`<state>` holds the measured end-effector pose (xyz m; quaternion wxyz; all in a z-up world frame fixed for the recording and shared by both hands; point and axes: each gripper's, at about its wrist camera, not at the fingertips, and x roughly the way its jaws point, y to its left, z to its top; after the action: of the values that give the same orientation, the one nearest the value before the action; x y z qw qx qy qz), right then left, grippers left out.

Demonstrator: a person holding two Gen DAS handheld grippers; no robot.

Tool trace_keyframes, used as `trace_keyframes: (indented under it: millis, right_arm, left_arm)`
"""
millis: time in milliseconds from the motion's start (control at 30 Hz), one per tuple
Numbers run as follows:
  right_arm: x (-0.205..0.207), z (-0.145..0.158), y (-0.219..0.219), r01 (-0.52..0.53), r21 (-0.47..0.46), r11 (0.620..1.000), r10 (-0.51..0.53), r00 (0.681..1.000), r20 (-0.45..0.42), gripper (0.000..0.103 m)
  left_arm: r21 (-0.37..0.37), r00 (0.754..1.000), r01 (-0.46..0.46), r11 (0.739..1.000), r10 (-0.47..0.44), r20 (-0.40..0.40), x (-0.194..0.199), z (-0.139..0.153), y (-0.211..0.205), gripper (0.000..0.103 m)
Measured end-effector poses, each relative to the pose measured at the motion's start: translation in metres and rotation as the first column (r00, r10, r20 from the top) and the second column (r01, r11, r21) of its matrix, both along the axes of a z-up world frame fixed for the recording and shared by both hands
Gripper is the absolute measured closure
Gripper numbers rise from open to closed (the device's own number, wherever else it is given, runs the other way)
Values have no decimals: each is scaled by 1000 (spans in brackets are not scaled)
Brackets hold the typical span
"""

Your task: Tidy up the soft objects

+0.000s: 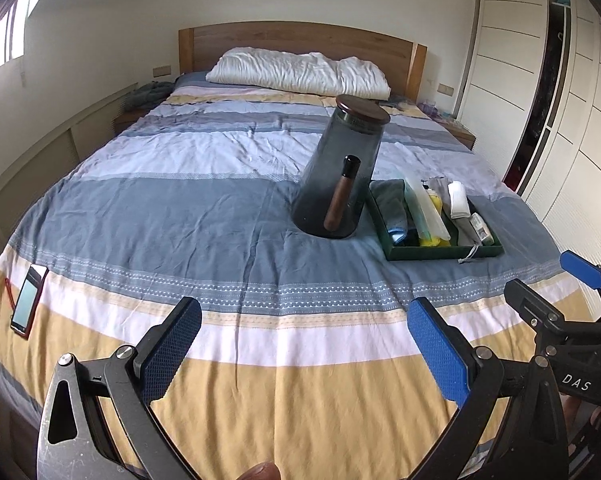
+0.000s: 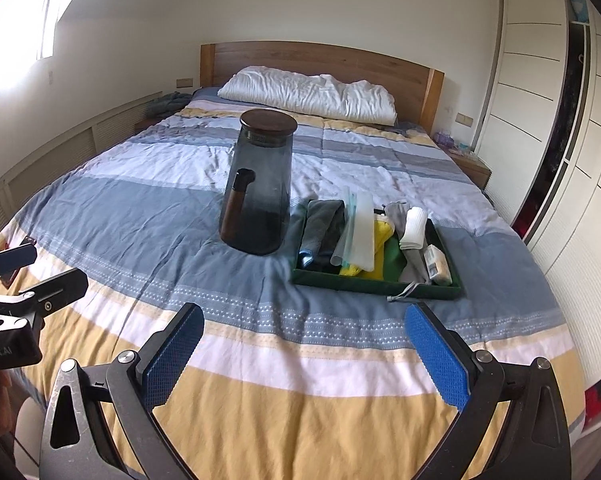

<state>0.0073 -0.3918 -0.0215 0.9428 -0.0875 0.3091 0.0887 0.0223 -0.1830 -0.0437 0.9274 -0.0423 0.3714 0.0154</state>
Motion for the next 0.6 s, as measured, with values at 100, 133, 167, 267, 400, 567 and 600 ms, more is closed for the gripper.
trace_keyframes:
  millis: [100,133,167,267,400,567,600]
  right_arm:
    - [-4,3,0,-2,4,1000,2,1000,8,0]
    - [-5,5,0,-3,5,1000,3,1000,11,0]
    - [-5,5,0,-3,5,1000,3,1000,13,0]
    - [-5,6,1,-6,2,1000,6,1000,16,0]
    - [-7,5,2,-7,3,1000,7,1000,17,0]
    - [-5,1,2,-7,4,1000,7,1000,2,0]
    - [-5,0,1,-6,4,1000,6,1000,-1,0]
  left_arm:
    - [-5,1000,-3,1000,3,7,-4,3,1,2]
    - [-4,1000,-4,1000,4,9,-4,3,1,2]
    - [-6,1000,-4,1000,4,9,-5,4,0,2]
    - [-4,1000,-3,1000,3,10,-6,5,0,2]
    - [-5,1000,-4,1000,4,10,-7,4,1,2]
    - [-3,1000,1,1000,-1,8,-7,4,1,2]
    - [-4,1000,1,1000,-1,7,-7,3,1,2]
